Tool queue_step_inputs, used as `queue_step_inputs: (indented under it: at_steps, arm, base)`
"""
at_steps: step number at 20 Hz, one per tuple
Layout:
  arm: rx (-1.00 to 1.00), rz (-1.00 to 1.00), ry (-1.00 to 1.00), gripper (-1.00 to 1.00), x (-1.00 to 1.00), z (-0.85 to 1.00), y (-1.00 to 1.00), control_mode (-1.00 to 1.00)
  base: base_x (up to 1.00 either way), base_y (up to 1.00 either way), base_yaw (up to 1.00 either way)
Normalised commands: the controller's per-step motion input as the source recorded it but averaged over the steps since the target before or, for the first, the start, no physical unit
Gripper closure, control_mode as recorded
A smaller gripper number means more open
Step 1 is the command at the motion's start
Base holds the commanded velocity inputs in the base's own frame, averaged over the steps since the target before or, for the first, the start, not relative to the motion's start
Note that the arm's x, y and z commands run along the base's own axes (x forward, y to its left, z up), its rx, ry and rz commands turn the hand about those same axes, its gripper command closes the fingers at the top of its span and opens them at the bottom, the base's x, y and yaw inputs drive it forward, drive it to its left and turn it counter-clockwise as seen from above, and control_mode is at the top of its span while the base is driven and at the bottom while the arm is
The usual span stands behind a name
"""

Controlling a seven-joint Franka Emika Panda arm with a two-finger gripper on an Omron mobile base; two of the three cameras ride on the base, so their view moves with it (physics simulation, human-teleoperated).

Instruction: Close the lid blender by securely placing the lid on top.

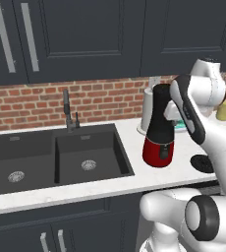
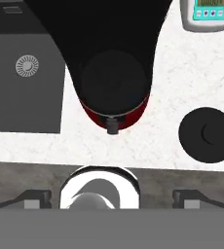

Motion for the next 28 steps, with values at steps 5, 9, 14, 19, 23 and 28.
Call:
queue_step_inputs:
  at_steps: [5, 9, 14, 19, 23, 28]
  arm:
    - [-0.02, -0.03, 0.0, -1.0, -0.21, -0.45, -1.0, -1.0]
    - [-0.02, -0.12, 0.04, -1.0, -0.01, -0.85, -1.0, -1.0]
    - [-0.02, -0.11, 0.18, -1.0, 0.25, -1.0, -1.0, -1.0]
    - [0.0, -0.04, 0.15, -1.0, 0.59, -0.63, -0.74, -1.0]
    - [0.0, 0.0, 0.06, -1.0, 0.53, -0.33, -0.16, -1.0]
    - [0.01, 0.0, 0.01, -1.0, 0.18, -0.41, -0.08, -1.0]
  base:
    - [0.0, 0.0, 0.0]
    - [0.0, 0.0, 0.0]
    - [0.0, 0.0, 0.0]
    - [0.0, 0.0, 0.0]
    - [0.0, 0.0, 0.0]
    - [0.0, 0.0, 0.0]
